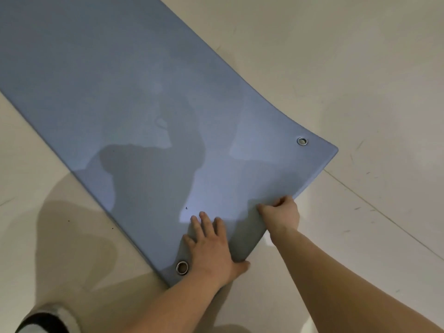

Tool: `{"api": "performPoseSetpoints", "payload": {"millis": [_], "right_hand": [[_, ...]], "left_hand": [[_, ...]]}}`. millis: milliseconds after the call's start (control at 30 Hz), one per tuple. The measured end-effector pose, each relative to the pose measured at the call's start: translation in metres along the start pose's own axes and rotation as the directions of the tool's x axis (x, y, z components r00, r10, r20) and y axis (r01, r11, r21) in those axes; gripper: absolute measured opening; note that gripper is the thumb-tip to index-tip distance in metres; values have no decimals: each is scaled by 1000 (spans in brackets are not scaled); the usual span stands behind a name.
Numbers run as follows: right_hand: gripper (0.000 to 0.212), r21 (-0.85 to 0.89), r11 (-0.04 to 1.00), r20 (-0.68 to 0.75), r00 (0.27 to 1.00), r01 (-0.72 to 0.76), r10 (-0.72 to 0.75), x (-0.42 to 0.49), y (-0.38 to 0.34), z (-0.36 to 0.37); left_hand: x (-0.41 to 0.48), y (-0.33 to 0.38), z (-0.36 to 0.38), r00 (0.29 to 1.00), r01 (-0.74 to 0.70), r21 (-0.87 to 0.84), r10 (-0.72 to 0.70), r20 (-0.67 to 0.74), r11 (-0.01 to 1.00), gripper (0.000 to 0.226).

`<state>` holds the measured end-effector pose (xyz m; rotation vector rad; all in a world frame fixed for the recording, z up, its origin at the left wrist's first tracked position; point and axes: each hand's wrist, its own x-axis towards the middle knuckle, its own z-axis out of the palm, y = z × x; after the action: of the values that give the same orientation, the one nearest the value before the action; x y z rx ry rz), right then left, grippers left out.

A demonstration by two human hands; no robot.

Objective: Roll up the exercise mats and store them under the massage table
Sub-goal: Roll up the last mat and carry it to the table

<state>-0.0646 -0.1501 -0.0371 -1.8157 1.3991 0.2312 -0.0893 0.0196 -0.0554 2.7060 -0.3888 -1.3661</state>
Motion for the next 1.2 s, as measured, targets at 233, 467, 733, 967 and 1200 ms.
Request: {"api": "performPoseSetpoints", "payload": {"millis": [233, 467, 733, 967, 1200], "right_hand": [[30, -247, 875, 31, 906, 417, -423, -48, -78, 5], [58, -324, 479, 60, 523, 816, -851, -63, -136, 36], [65, -575, 107, 361, 369, 811, -857, -61, -184, 76], [154, -758, -325, 651, 625, 566, -430, -40, -203, 98], [140, -702, -412, 703, 656, 580, -274, -46, -228, 135]], "left_hand": [[-12, -18, -83, 965, 43, -449, 80, 251, 892, 55], [-15, -131, -225, 965, -10, -418, 118, 233, 908, 16], [21, -215, -267, 998, -65, -300, 70, 6, 952, 32], [65, -214, -260, 980, -81, -123, 56, -194, 989, 36], [38, -185, -250, 954, -213, 187, 246, -173, 959, 69]]}}
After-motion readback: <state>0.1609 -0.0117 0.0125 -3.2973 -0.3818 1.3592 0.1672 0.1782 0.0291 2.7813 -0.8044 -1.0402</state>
